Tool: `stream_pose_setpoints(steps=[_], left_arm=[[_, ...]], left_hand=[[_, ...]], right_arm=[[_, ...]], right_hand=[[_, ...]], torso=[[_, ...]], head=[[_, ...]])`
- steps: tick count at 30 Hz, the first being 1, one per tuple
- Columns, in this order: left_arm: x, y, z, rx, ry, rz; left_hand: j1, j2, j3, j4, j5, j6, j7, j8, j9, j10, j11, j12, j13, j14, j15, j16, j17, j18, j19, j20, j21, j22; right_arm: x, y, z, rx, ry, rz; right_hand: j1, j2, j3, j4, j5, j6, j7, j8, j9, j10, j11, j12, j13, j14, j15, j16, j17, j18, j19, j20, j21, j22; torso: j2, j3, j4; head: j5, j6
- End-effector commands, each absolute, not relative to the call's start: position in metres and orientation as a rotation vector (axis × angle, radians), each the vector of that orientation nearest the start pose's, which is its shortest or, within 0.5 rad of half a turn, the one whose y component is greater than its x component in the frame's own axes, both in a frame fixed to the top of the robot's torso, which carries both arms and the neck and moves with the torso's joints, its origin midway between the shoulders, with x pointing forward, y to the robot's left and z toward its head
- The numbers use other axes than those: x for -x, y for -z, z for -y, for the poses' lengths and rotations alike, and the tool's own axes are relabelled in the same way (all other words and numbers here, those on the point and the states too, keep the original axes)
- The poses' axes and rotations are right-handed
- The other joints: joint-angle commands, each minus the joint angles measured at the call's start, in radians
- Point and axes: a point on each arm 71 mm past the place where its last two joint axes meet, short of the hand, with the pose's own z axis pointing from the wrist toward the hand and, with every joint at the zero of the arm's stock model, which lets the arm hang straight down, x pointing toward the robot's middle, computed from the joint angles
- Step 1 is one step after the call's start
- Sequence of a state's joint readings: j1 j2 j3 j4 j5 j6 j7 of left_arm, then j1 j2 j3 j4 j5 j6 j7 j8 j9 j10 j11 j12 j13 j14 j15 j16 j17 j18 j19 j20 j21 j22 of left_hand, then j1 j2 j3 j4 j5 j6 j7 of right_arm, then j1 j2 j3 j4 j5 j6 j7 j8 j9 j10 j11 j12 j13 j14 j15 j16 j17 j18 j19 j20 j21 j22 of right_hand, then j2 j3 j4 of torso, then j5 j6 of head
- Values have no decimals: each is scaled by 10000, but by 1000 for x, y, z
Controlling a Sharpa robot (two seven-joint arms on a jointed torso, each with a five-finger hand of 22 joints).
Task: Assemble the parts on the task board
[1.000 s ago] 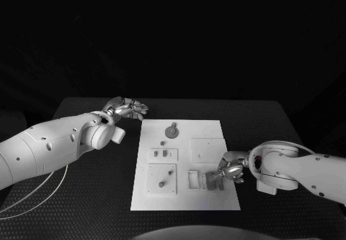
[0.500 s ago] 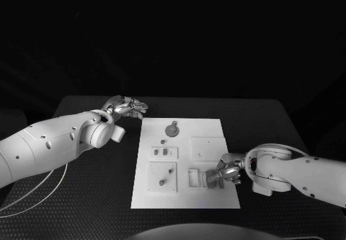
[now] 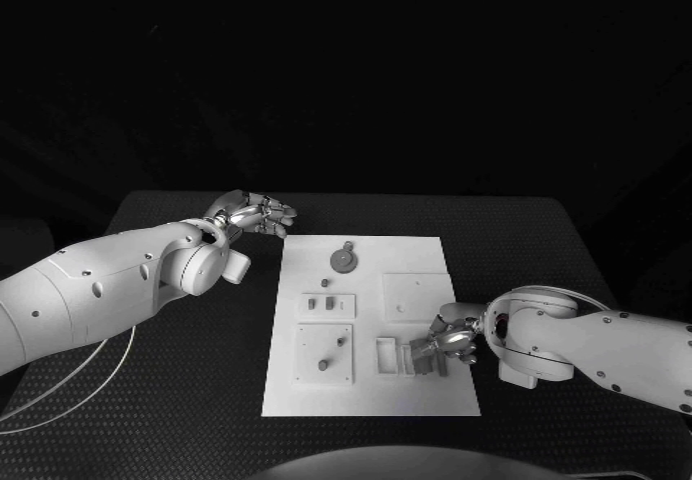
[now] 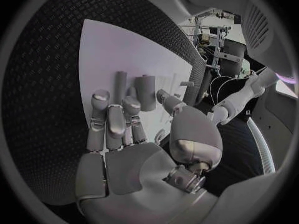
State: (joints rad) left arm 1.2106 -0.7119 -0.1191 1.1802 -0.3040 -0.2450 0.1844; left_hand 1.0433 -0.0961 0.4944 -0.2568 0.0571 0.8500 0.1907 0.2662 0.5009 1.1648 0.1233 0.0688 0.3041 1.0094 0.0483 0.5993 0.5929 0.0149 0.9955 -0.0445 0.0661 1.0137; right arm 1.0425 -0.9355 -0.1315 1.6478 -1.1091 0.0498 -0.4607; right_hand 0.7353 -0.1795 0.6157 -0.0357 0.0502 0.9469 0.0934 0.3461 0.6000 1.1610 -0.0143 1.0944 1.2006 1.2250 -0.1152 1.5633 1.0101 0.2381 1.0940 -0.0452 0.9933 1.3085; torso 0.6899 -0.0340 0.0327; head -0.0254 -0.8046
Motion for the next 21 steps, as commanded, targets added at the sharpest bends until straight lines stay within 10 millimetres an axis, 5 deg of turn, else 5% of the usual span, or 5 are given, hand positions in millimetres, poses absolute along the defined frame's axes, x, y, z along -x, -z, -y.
stream_pose_setpoints(steps=[1, 5, 13, 21], left_arm=[[-536, 228, -241, 9226, 11578, -16909], [-536, 229, -241, 9224, 11590, -16924], [-536, 229, -242, 9231, 11577, -16922], [-536, 229, -243, 9244, 11549, -16909]], left_hand=[[-110, 28, -42, 30, -41, -92, -10, 40, -15, -58, 0, 4, -12, 30, 66, -70, 22, -62, -49, 6, 29, -11], [-114, 29, -42, 35, -41, -93, -10, 41, -16, -59, 0, 4, -12, 27, 67, -77, 26, -62, -51, 6, 29, -13], [-116, 29, -42, 40, -41, -95, -10, 41, -18, -61, 1, 3, -13, 23, 69, -86, 32, -62, -54, 6, 28, -15], [-113, 28, -40, 41, -41, -95, -10, 43, -18, -62, 1, 3, -13, 20, 70, -93, 37, -61, -56, 6, 28, -16]], right_arm=[[-393, 310, 225, -1899, -4469, -24745], [-394, 311, 224, -1907, -4453, -24745], [-395, 310, 223, -2019, -4537, -24560], [-392, 307, 221, -2818, -5059, -24441]], right_hand=[[-2, 288, -83, -255, 4, 149, 72, -83, -22, -54, 37, -31, -19, -73, 25, -35, 12, 237, -81, 16, 58, 180], [-21, 595, -150, -662, 5, 251, 56, -116, -36, -42, 20, -20, -24, -43, 16, -33, 72, 237, -113, 36, 81, 178], [178, 1758, -83, -2016, -2, 513, 4, -122, -24, 27, -28, 2, -49, 13, -10, -31, 155, 237, -154, 78, 154, 178], [26, 1987, -51, -2487, 3, 676, -36, -127, -20, 71, -54, -14, -83, 12, -23, -54, 124, 237, -147, 121, 160, 155]], torso=[[-1, -8, -3], [0, -13, -1], [-2, -10, -1], [-5, -9, -6]], head=[[-8, -14], [-19, -38], [-19, -53], [16, -43]])
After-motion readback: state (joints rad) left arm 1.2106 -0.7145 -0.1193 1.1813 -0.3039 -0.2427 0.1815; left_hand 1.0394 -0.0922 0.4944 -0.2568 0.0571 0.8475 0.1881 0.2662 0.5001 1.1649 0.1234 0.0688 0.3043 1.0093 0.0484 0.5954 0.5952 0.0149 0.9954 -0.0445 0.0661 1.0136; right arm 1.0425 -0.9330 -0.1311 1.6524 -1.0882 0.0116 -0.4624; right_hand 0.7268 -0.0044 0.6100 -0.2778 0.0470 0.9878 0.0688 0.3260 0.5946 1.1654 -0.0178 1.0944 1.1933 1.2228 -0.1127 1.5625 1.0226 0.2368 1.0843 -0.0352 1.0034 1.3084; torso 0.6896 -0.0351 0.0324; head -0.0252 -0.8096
